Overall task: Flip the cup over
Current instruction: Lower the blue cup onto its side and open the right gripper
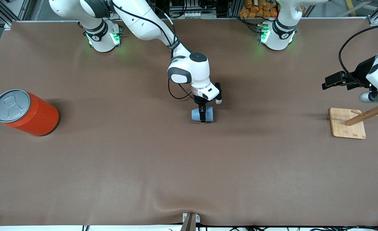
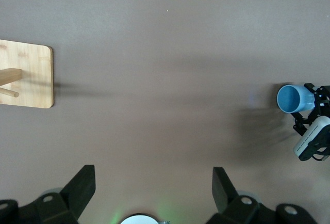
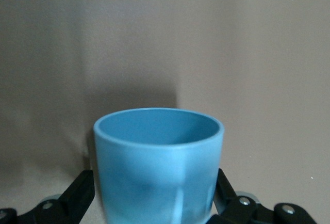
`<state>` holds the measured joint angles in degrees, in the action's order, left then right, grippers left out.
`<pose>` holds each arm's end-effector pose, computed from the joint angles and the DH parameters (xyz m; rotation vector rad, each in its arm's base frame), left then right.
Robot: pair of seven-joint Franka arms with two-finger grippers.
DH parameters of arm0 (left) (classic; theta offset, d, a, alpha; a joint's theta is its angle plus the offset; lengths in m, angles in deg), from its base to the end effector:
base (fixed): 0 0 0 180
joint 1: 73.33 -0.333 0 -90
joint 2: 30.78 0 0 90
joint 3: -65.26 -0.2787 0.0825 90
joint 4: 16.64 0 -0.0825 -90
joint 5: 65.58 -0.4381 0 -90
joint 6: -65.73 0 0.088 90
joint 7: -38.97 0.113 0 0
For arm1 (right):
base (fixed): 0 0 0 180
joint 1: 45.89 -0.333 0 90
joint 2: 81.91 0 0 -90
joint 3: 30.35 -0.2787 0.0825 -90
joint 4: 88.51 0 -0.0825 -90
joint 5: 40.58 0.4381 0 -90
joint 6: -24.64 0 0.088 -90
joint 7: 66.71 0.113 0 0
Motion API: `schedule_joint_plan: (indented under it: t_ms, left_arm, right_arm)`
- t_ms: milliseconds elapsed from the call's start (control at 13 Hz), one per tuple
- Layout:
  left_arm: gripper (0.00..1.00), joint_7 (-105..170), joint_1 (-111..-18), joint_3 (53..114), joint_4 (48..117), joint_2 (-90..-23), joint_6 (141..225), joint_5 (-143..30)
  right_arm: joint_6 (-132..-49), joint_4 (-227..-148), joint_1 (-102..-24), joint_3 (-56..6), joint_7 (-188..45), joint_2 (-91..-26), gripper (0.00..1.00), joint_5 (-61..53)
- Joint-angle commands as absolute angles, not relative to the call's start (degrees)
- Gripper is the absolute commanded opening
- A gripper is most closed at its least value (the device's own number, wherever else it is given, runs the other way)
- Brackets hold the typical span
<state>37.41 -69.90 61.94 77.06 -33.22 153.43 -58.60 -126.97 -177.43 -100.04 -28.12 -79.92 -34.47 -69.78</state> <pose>0.6092 -0.0158 0.5193 3.0157 0.0445 -0.2250 0.4422 0.5879 0.1127 2.0319 2.0359 0.5082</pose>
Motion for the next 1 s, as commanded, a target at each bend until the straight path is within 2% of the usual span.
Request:
schedule_joint_plan:
  t_ms: [0,463,926]
  left_arm:
    - [1.00,36.7,-70.2,62.0,76.3,-34.0,152.6,-57.4]
    - [1.00,36.9,-70.2,62.0,76.2,-36.8,152.7,-53.0]
    - [1.00,37.1,-70.3,62.0,76.0,-38.4,152.7,-50.8]
  right_arm:
    - [-125.5,-176.3,-101.5,-27.9,-75.7,-33.9,1.00,-71.8]
    - [-114.2,-173.1,-104.2,-28.0,-67.7,-35.2,1.00,-71.0]
    - [-109.7,-171.7,-104.0,-28.1,-67.6,-37.1,1.00,-67.8]
